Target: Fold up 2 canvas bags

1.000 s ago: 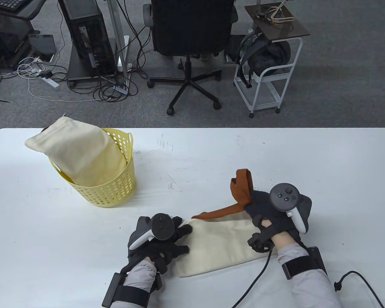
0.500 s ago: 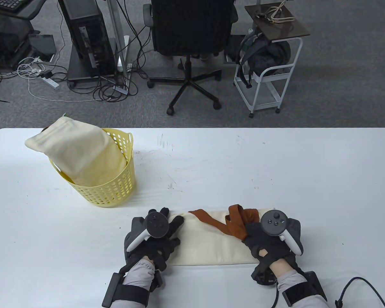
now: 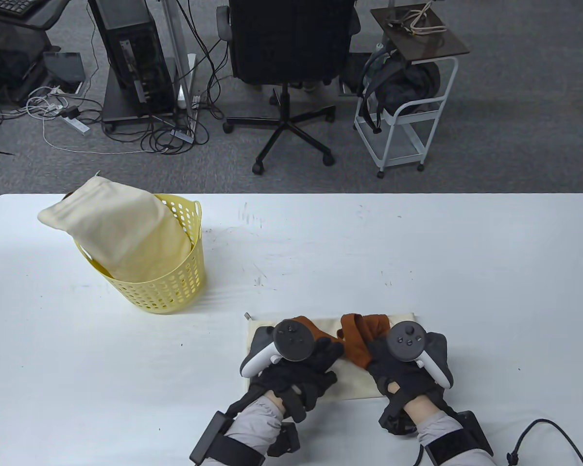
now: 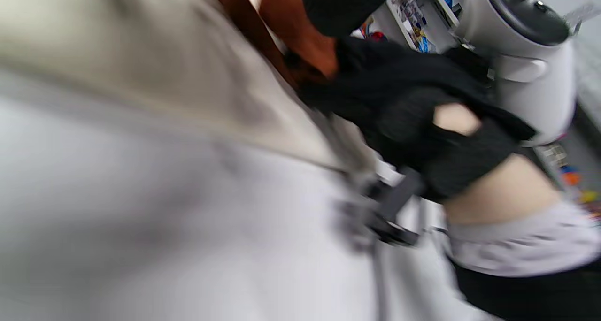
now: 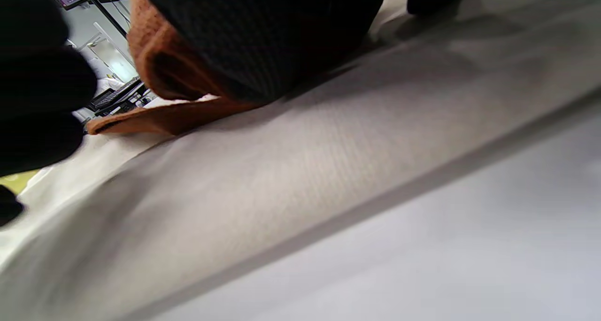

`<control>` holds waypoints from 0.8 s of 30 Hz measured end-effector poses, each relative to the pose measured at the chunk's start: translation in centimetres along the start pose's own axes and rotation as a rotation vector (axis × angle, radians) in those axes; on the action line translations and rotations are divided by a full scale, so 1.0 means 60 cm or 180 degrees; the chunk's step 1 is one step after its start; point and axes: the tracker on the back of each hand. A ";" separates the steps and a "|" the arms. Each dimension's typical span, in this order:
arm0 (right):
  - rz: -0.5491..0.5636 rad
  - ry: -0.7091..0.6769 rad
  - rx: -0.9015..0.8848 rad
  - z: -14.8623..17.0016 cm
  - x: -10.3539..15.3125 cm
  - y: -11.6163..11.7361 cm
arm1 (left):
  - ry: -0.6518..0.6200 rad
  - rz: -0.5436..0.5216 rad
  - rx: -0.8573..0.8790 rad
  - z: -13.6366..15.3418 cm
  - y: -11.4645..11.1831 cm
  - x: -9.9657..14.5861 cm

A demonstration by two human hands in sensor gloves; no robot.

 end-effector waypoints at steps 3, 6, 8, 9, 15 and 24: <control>-0.0063 -0.0081 -0.0068 0.004 0.000 -0.003 | -0.0034 -0.0330 -0.0081 0.004 -0.022 -0.026; -0.0270 -0.0278 -0.0206 0.011 -0.001 -0.008 | -0.0009 -0.0307 -0.0129 0.016 -0.039 -0.041; -0.0609 -0.0494 -0.0461 0.022 -0.004 -0.011 | 0.0029 -0.0205 0.0082 0.031 -0.052 -0.049; -0.0707 -0.0550 -0.0567 0.027 -0.005 -0.012 | 0.0041 -0.0182 0.0102 0.034 -0.055 -0.050; -0.0964 -0.0812 -0.1453 0.064 -0.015 -0.026 | 0.0229 -0.0204 -0.0362 0.038 -0.066 -0.055; -0.0674 -0.0444 -0.1399 0.047 -0.013 -0.012 | 0.0240 -0.0151 -0.0462 0.038 -0.065 -0.057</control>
Point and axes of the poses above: the tracker on the back of each hand, its own z axis roughly to the little-finger side, its own x axis roughly from the fingertips to the wrist, y = z × x, and after that the axes turned 3 degrees about -y, right-handed
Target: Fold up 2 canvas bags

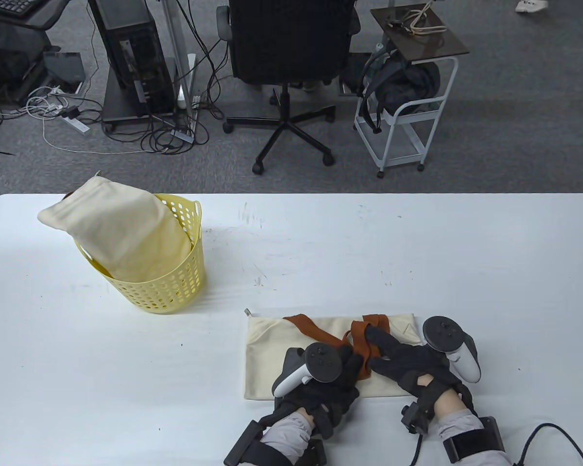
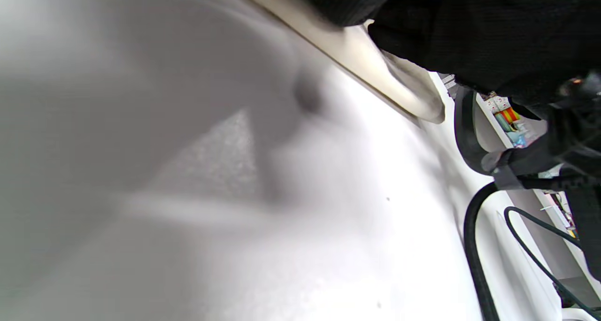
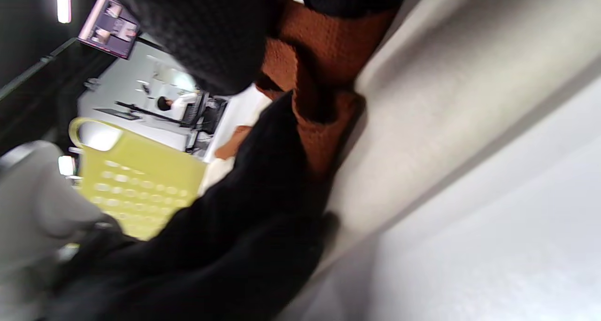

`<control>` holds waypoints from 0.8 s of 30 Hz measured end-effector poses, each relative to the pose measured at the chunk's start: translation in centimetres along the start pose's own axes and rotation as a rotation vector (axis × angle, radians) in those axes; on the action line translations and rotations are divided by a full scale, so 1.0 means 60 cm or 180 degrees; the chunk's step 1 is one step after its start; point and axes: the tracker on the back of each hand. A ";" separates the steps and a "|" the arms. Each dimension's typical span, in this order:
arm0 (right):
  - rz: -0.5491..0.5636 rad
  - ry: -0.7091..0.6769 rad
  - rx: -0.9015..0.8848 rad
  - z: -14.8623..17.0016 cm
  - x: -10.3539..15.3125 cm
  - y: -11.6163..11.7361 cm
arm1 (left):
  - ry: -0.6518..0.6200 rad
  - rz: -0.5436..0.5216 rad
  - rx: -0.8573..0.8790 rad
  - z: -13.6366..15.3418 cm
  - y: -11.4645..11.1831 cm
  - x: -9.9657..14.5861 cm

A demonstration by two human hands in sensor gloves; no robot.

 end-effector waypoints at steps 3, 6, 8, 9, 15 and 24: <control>-0.0007 0.0268 0.0495 -0.013 -0.009 0.021 | -0.0082 -0.0019 0.0102 0.004 0.010 0.003; 0.0013 0.0474 0.0881 -0.022 -0.015 0.037 | -0.0213 -0.0053 0.0329 0.012 0.022 0.009; 0.0051 0.0591 0.1106 -0.025 -0.019 0.046 | -0.0327 -0.0091 0.0444 0.018 0.032 0.015; 0.0056 0.0626 0.1186 -0.025 -0.019 0.048 | -0.0372 -0.0121 0.0476 0.019 0.037 0.018; 0.0168 0.0685 0.1232 -0.026 -0.018 0.048 | -0.0052 -0.0872 0.0037 0.040 0.090 0.060; 0.0388 0.0835 0.0955 -0.005 -0.013 0.019 | 0.1057 -0.1798 -0.0395 0.116 0.142 0.118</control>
Point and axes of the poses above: the tracker on the back of each hand, its own z axis roughly to the little-finger side, its own x axis roughly from the fingertips to the wrist, y = z × x, and after that the axes turned 3 degrees about -y, right-handed
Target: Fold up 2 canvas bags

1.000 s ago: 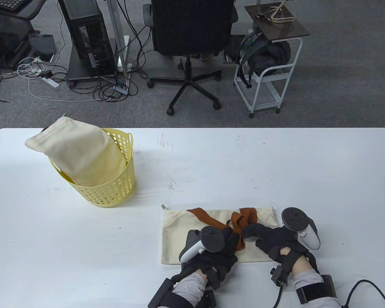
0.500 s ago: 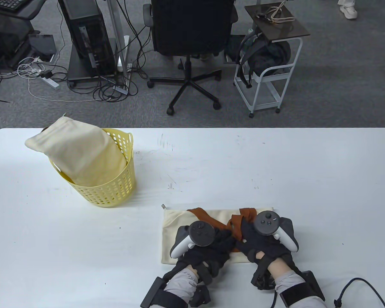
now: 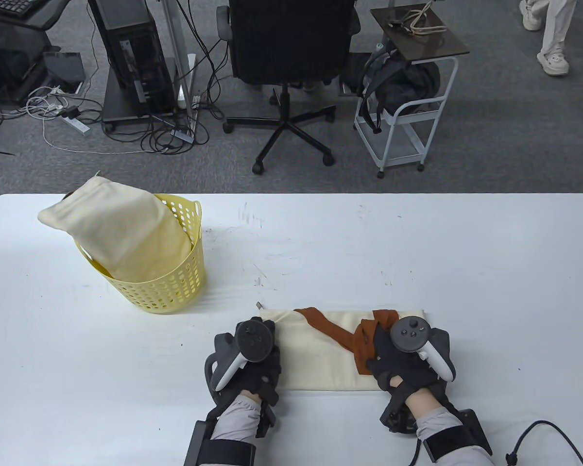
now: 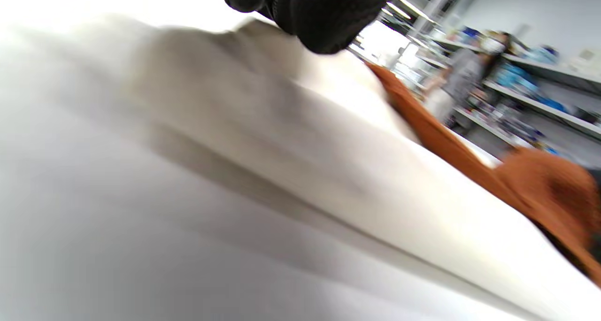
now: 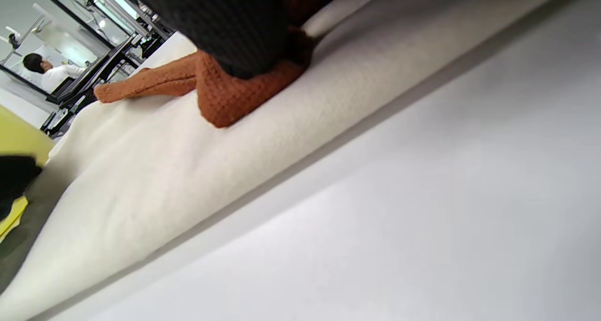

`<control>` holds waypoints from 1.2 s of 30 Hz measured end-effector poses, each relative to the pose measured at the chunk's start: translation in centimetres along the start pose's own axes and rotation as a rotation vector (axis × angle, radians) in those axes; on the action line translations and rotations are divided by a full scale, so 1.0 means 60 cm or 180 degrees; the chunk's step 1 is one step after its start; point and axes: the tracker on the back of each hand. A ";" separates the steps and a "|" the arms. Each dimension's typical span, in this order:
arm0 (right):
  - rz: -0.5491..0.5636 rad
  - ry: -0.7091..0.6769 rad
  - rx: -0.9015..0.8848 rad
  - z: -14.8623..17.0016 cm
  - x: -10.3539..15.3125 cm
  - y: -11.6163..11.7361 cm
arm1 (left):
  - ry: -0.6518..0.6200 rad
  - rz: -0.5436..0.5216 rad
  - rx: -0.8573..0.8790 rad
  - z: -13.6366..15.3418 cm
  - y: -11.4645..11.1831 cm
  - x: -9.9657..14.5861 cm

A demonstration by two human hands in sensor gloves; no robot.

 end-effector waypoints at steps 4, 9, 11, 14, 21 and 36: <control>-0.0003 0.0015 -0.0056 0.004 -0.001 -0.002 | 0.0249 0.0097 -0.0058 0.030 -0.009 -0.006; -0.0029 0.0007 -0.0064 0.005 -0.001 -0.002 | 0.0116 0.0224 0.0865 0.044 -0.010 -0.011; -0.0018 0.0023 -0.0071 0.005 -0.001 -0.003 | -0.0035 0.0182 0.1476 0.050 -0.002 -0.009; -0.0021 0.0029 -0.0078 0.004 0.000 -0.003 | -0.0432 0.0204 0.1995 0.045 0.008 -0.006; -0.0062 -0.0001 -0.0061 0.002 0.000 -0.001 | -0.1142 0.0287 0.2544 0.006 0.033 0.001; -0.0506 -0.0506 0.0464 -0.063 0.011 0.062 | -0.1947 0.1085 0.3289 -0.064 -0.003 0.010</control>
Point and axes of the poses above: the tracker on the back of each hand, its own z axis roughly to the little-finger side, its own x axis roughly from the fingertips to the wrist, y = z × x, and after that the axes turned 3 degrees about -y, right-handed
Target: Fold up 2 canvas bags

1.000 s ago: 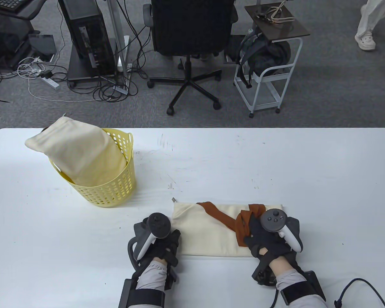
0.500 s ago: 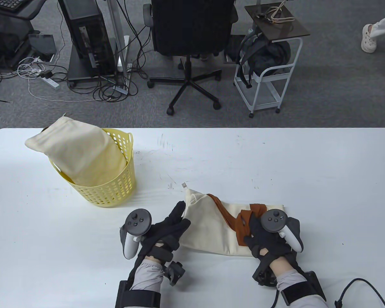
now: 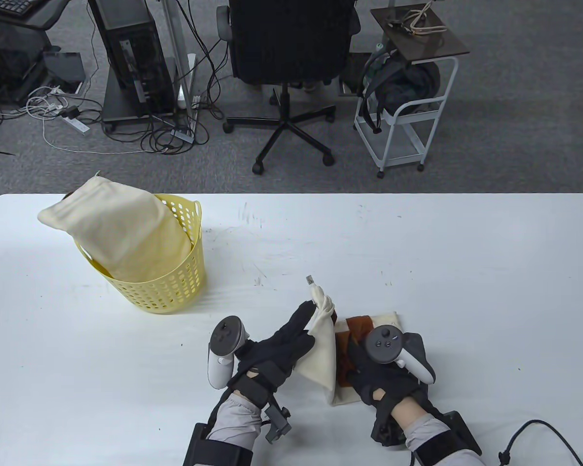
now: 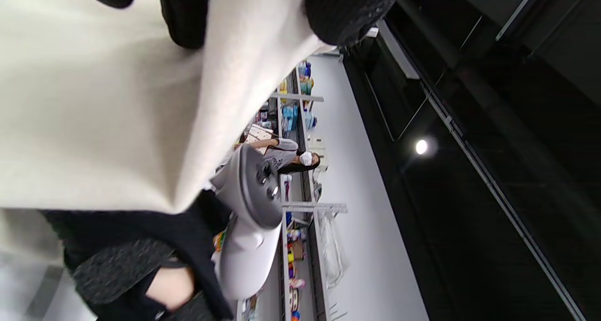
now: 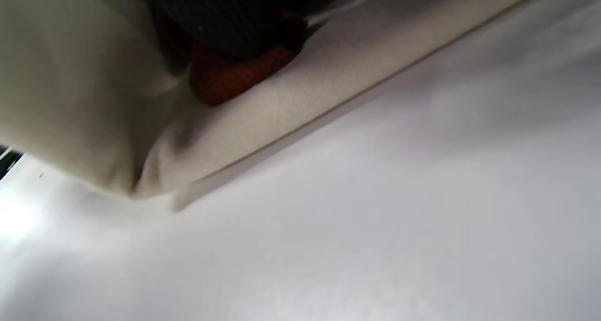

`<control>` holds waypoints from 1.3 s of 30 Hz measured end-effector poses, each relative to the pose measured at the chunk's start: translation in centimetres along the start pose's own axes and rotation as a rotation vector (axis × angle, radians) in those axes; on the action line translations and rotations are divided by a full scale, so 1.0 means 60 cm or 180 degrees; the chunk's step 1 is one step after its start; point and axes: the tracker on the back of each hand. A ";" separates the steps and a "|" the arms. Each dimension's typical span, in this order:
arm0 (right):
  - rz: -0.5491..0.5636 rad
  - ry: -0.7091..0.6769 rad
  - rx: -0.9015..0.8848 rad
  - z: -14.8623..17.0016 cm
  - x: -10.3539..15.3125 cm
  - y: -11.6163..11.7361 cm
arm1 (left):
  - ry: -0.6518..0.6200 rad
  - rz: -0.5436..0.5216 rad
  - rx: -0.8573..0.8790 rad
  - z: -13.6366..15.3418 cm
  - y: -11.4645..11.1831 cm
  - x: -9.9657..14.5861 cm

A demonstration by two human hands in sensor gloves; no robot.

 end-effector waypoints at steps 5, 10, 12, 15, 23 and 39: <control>-0.0154 -0.0148 0.0060 -0.011 -0.001 0.011 | 0.0165 0.0267 -0.0162 0.015 -0.031 -0.013; -0.0254 -0.0261 0.0002 -0.008 0.001 0.011 | 0.0405 0.0421 -0.0170 0.042 -0.050 -0.019; -0.0363 -0.0417 -0.0258 0.000 0.001 0.003 | 0.0413 0.0412 -0.0069 0.047 -0.049 -0.018; -0.0485 -0.0708 -0.0811 0.022 0.002 -0.016 | 0.0450 0.0390 0.0023 0.057 -0.047 -0.016; 0.0280 -0.0744 -0.1213 0.061 0.037 -0.092 | 0.0637 0.0471 -0.0167 0.072 -0.056 -0.016; 0.0621 -0.0015 -0.1732 0.111 0.049 -0.092 | 0.0870 0.0643 -0.2881 0.026 -0.081 -0.021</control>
Point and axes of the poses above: the tracker on the back of each hand, its own z axis roughly to the little-finger side, its own x axis roughly from the fingertips to the wrist, y = z × x, and after that the axes turned 3 degrees about -y, right-handed
